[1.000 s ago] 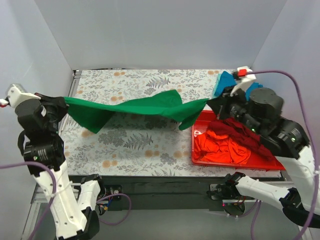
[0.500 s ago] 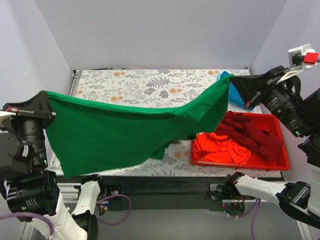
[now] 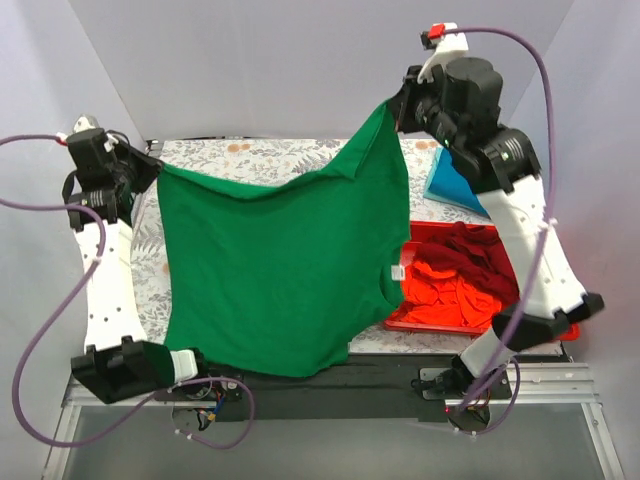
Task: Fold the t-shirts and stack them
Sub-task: Flatten the tshirt out, then fold the tshirt
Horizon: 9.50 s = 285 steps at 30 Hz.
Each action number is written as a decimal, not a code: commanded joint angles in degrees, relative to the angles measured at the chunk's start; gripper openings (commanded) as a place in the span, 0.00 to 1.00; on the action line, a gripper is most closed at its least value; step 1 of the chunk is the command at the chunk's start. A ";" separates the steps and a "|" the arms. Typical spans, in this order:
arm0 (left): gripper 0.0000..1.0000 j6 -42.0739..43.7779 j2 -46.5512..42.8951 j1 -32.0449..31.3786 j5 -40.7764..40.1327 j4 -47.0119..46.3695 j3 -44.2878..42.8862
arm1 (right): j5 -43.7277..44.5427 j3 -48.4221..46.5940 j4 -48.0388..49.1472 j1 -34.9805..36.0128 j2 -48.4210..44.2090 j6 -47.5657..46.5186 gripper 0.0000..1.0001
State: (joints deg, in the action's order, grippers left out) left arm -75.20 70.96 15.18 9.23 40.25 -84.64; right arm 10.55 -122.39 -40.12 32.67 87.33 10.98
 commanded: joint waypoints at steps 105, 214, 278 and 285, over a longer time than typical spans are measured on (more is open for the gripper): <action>0.84 7.78 31.52 -18.26 -12.31 -25.31 23.47 | -6.85 31.25 22.89 4.69 34.48 8.62 0.95; 0.89 12.54 17.65 -10.96 -25.93 -18.89 21.43 | -18.01 15.94 7.42 -0.06 32.23 9.58 0.95; 0.03 7.26 24.23 8.38 -22.33 -22.94 35.86 | -11.07 56.91 9.80 7.77 -5.24 16.79 0.92; 0.00 8.22 20.55 6.71 -21.36 -22.76 36.04 | -10.72 59.01 9.71 7.94 -6.38 17.05 0.91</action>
State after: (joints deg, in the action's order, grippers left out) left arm -67.92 93.45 23.20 -13.08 15.55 -49.12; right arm -1.21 -64.64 -31.31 40.21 83.31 27.27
